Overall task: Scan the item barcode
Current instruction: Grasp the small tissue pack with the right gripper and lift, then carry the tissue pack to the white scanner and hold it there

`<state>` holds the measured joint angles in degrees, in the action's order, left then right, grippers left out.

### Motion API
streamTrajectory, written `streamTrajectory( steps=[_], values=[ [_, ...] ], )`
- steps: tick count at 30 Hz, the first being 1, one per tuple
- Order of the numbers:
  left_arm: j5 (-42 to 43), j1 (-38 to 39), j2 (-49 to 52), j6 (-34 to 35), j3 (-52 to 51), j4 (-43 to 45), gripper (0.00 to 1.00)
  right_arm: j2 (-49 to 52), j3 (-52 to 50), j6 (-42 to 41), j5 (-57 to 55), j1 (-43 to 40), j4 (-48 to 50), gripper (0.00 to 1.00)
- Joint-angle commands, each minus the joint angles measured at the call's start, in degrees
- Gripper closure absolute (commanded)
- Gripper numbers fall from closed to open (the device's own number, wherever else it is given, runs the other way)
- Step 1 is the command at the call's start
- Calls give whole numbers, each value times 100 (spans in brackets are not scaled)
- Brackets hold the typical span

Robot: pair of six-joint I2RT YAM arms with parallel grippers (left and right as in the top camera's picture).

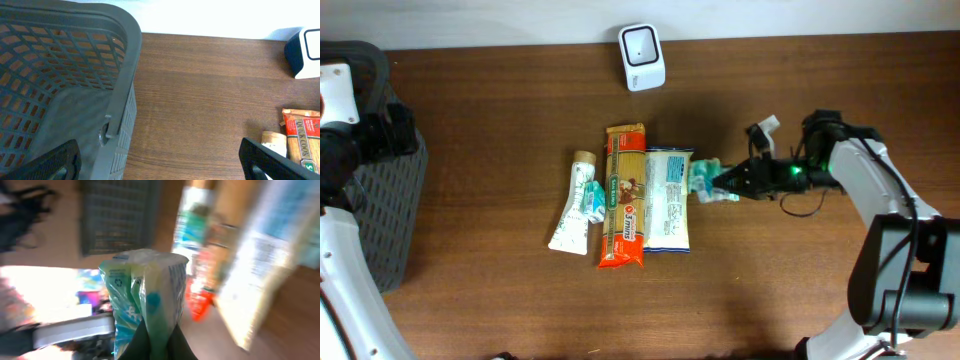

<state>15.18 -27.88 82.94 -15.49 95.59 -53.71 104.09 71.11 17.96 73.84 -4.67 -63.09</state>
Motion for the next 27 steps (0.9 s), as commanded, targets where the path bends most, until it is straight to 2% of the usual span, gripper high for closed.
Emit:
streamTrajectory(
  steps=[1, 6, 10, 14, 20, 24, 27],
  values=[
    [4, -15, -24, -90, 94, 7, 1, -98, 328, 98, 1508, 398, -28, 96],
    [4, -15, -24, -92, 94, 7, 1, -122, 1379, -846, 1508, 859, -61, 96],
    [4, -15, -24, -90, 94, 7, 1, -122, 2264, -1578, 1414, 922, -61, 96],
    [4, -15, -24, -90, 94, 7, 1, -153, 2828, -2452, 251, 1056, -61, 96],
    [4, -15, -24, -90, 94, 7, 1, -153, 3539, -2750, -184, 1432, -101, 96],
    [4, -15, -24, -92, 94, 7, 1, -153, 4439, -2796, -2238, 1808, -684, 96],
    [4, -15, -24, -90, 94, 7, 1, -146, 5517, -2944, -5423, 2524, -1029, 96]
  ],
)
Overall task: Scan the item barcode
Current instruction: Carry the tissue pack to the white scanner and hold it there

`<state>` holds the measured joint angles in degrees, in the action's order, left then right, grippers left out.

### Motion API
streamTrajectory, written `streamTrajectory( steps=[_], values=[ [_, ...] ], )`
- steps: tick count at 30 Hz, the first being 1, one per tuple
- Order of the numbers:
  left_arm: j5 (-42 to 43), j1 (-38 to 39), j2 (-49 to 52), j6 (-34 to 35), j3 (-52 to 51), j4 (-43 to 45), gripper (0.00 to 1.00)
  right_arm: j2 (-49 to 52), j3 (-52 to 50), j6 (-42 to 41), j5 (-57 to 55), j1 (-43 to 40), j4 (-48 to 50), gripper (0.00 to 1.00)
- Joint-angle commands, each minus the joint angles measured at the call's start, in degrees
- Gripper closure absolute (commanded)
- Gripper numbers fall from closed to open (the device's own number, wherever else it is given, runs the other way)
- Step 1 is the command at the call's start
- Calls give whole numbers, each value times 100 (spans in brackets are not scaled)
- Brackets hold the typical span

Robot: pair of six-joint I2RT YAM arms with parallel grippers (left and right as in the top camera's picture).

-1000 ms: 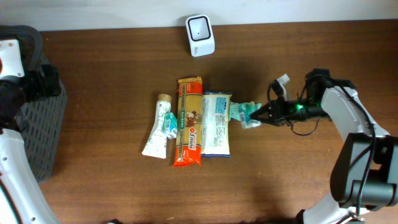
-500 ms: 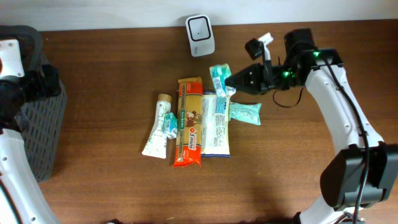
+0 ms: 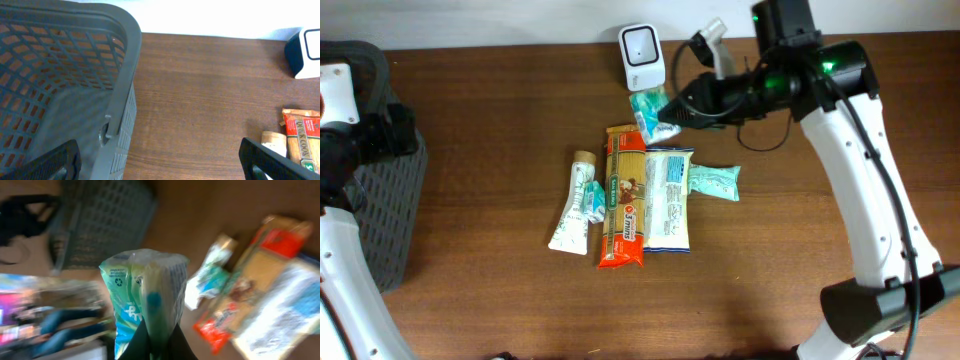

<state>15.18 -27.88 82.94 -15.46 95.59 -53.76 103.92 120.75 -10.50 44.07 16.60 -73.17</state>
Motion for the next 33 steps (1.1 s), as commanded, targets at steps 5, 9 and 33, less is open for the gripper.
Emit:
streamTrajectory(
  steps=[5, 9, 33],
  values=[
    [4, -15, -24, -92, 94, 11, 1, 297, 815, 328, -6269, 1226, 1014, 96],
    [4, -15, -24, -92, 94, 11, 1, 1650, 815, 2181, -7370, 1259, 3731, 96],
    [4, -15, -24, -94, 94, 11, 1, 2625, 817, 2778, -5995, 997, 5029, 96]
  ],
)
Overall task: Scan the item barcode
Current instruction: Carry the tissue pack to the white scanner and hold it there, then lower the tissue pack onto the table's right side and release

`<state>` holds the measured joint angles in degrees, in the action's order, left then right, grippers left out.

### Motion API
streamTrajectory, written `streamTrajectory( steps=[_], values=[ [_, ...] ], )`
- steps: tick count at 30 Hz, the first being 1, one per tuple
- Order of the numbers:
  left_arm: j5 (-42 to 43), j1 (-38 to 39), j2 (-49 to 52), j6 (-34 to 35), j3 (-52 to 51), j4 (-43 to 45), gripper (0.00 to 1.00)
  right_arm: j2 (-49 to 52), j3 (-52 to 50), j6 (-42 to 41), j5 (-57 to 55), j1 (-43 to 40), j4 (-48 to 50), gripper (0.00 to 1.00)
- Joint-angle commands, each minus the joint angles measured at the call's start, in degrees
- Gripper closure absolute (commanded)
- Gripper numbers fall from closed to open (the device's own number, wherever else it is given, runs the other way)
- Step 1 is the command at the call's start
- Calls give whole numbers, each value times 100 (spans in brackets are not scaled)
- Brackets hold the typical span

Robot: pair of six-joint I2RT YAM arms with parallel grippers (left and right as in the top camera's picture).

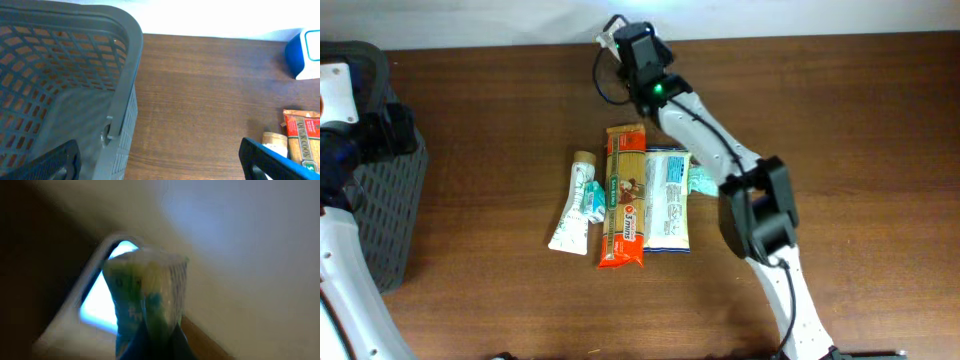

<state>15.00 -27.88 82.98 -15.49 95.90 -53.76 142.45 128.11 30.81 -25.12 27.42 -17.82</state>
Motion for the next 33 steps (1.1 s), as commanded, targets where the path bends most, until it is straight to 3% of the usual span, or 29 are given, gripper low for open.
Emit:
streamTrajectory(
  steps=[1, 5, 9, 13, 18, 23, 33],
  values=[
    [22, -15, -28, -90, 63, 11, 1, -1644, 81, -2098, 1473, -155, -1115, 96],
    [22, -15, -28, -90, 63, 11, 1, -2822, 81, -3694, 3060, -708, -3233, 96],
    [22, -15, -28, -90, 63, 11, 1, -3259, 79, -3954, 4428, -1644, -4804, 96],
    [22, -15, -28, -90, 63, 11, 1, -3134, -160, -4015, 4527, -2629, -5799, 96],
    [22, -15, -28, -90, 63, 11, 1, -2813, -1259, -4019, 4529, -3348, -5770, 96],
    [22, -15, -28, -90, 63, 11, 1, -2658, -2765, -4037, 4524, -3716, -4992, 96],
    [22, -15, -28, -90, 63, 11, 1, -2562, -3661, -4105, 4452, -4037, -4367, 96]
  ],
)
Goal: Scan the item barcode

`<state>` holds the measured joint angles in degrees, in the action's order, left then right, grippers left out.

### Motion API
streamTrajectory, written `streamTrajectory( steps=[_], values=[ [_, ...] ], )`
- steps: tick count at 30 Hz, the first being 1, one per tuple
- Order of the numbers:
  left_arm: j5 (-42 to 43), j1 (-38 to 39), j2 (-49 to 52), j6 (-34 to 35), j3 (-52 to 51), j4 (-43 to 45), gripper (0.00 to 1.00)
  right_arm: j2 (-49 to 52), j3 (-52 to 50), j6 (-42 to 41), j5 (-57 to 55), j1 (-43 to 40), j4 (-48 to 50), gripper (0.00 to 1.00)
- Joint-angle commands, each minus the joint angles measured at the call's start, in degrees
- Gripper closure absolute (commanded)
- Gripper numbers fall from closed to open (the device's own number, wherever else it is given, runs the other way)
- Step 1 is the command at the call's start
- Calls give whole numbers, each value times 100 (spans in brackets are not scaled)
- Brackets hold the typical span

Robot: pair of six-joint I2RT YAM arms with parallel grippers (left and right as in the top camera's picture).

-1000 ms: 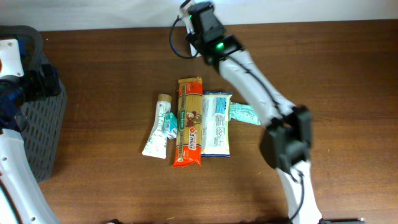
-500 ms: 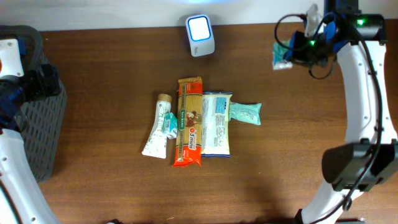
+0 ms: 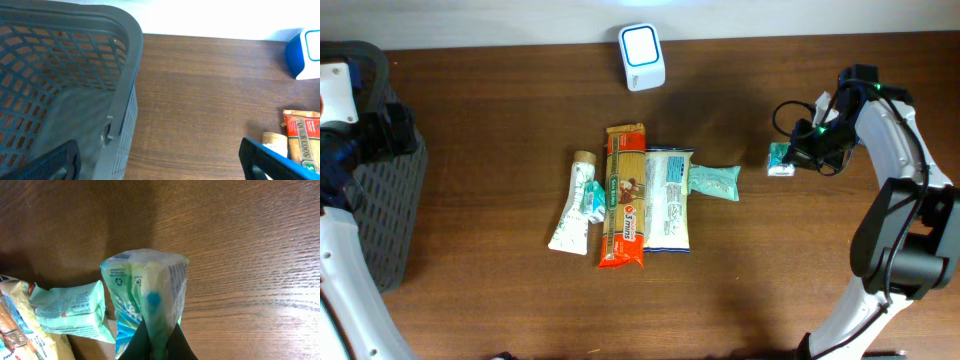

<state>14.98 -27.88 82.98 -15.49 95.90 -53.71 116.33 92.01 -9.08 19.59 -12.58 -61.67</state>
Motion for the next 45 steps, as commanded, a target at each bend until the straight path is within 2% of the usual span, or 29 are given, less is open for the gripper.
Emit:
streamTrajectory(
  steps=[1, 8, 11, 12, 14, 19, 21, 23, 24, 26, 31, 43, 45],
  values=[
    [24, -15, -28, -90, 63, 7, 1, 63, -50, -214, -92, -37, 20, 96],
    [24, -15, -28, -90, 63, 7, 1, 122, -50, -798, -658, -142, 57, 94],
    [24, -15, -28, -90, 63, 7, 1, 122, -50, -789, -675, -142, 33, 59],
    [24, -15, -28, -90, 63, 7, 1, 118, -37, -789, -662, -142, 15, 53],
    [24, -15, -28, -90, 63, 7, 1, 114, 96, -610, -446, -142, -127, 51],
    [24, -15, -28, -90, 63, 7, 1, 114, 901, 1036, 1412, 254, -645, 53],
    [24, -15, -28, -90, 63, 7, 1, 118, 881, 1036, 1423, 601, -577, 65],
    [24, -15, -28, -90, 63, 7, 1, 133, 859, 935, 1362, 1121, -380, 91],
    [24, -15, -28, -90, 63, 7, 1, 140, 855, 551, 988, 1375, -267, 96],
    [24, -15, -28, -90, 63, 7, 1, 184, 850, -199, 68, 1834, -63, 96],
    [24, -15, -28, -90, 63, 7, 1, 507, 850, -798, -702, 2503, 109, 96],
    [24, -15, -28, -90, 63, 7, 1, 1460, 752, -743, -817, 2610, -155, 96],
    [24, -15, -28, -90, 63, 7, 1, 1460, 754, -109, -870, 2538, -136, 95]
  ],
)
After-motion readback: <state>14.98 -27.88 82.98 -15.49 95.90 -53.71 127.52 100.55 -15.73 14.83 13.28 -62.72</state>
